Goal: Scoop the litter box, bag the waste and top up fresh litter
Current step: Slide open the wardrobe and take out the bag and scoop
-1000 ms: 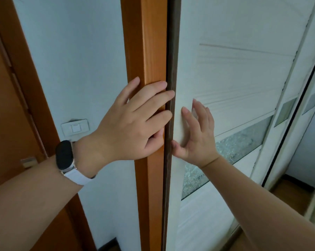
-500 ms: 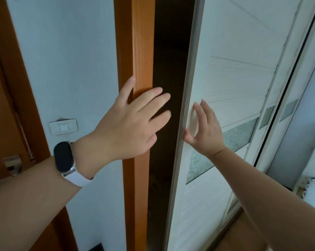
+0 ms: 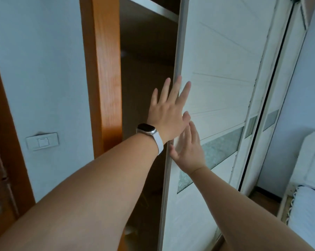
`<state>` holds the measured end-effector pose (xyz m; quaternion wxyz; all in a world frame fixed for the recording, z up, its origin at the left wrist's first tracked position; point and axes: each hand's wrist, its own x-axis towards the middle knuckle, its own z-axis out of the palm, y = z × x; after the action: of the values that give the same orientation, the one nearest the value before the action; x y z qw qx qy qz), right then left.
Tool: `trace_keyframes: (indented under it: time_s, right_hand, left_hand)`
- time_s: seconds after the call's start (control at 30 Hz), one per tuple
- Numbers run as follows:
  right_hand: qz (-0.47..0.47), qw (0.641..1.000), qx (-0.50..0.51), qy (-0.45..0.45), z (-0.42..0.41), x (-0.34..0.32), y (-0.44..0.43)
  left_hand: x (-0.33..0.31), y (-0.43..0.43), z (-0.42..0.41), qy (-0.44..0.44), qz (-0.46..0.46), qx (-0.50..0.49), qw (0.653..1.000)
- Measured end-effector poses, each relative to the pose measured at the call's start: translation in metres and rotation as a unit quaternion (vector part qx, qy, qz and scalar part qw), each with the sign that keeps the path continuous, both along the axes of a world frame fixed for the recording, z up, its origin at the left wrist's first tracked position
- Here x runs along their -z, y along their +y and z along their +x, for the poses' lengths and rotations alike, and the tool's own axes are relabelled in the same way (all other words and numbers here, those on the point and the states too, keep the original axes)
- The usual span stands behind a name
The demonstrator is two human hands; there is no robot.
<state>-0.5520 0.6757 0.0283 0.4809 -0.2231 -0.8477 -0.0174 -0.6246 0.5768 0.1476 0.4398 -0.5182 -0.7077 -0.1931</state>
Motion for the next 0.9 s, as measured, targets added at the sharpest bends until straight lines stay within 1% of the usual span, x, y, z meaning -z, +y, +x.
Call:
trace_keyframes:
  time_s: [0.07,0.13,0.2,0.33,0.47,0.67,0.9]
  right_hand:
    - [0.002,1.000,-0.005,0.018,-0.002,0.005,0.012]
    - [0.018,0.999,-0.017,0.041,-0.005,0.008,0.024]
    - [0.037,0.997,-0.029,0.056,-0.007,0.010,0.032]
    - [0.041,0.994,-0.054,0.081,-0.011,0.014,0.046]
    - [0.045,0.992,-0.066,0.100,-0.008,0.014,0.071]
    - [0.041,0.995,-0.058,0.075,0.004,0.019,0.127]
    - [0.052,0.991,-0.081,0.094,0.014,0.023,0.189]
  left_hand:
    - [0.001,0.016,-0.012,0.009,0.010,-0.004,1.000]
    - [0.004,0.026,-0.020,0.026,0.031,0.014,0.999]
    - [0.006,0.034,-0.027,0.042,0.059,0.050,0.996]
    - [0.006,0.053,-0.034,0.053,0.102,0.135,0.984]
    - [0.004,0.082,-0.030,0.057,0.110,0.192,0.974]
    - [0.004,0.139,-0.022,0.052,0.115,0.227,0.966]
    - [0.005,0.203,-0.016,0.035,0.127,0.273,0.953]
